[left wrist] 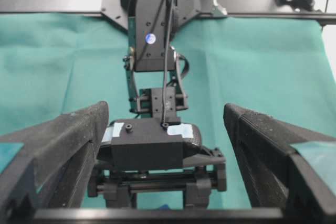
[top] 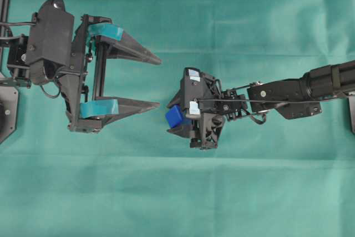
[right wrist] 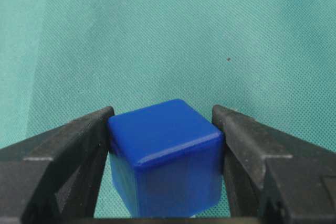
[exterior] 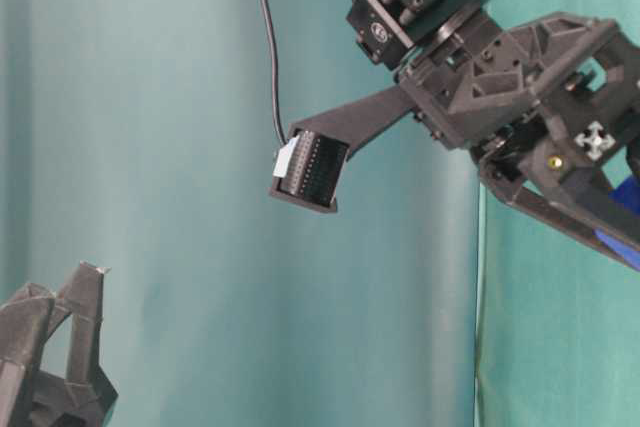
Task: Handover the blue block to the right arm after grasping it with the left arm, then place it in the designated position.
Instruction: 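Lower the cube with the right gripper toward the white marked spot, then open the right gripper to release the cube and lift away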
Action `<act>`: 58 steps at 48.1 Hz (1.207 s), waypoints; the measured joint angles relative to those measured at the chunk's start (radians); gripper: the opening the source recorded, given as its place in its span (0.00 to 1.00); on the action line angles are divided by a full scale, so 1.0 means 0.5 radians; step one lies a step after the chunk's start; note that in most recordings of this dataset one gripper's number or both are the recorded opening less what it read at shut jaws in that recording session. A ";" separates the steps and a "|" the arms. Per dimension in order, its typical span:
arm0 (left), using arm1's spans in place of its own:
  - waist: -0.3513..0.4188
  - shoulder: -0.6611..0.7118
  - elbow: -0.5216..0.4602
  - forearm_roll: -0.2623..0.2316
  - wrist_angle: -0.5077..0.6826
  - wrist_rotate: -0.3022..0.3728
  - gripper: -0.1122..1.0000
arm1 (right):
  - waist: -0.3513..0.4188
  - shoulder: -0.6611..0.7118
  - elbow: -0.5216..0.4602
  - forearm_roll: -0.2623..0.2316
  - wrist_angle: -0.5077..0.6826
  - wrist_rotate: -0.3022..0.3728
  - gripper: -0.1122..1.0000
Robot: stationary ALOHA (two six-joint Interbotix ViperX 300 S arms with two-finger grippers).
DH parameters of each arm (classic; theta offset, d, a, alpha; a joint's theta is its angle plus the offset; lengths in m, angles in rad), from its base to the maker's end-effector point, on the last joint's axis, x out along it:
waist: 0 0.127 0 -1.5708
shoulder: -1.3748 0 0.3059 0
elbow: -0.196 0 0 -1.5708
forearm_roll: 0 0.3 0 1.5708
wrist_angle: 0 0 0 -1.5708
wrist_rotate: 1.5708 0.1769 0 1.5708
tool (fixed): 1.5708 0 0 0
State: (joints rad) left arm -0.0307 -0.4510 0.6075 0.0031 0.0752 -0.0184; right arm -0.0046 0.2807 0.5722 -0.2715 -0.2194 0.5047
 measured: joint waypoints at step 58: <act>0.000 0.000 0.000 -0.003 0.000 0.000 1.00 | 0.000 -0.838 -0.003 -0.095 0.638 -0.028 0.84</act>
State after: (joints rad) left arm -0.0307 -0.4510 0.6075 0.0015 0.0752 -0.0184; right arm -0.0046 -0.1381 0.5706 -0.3191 0.0997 0.4909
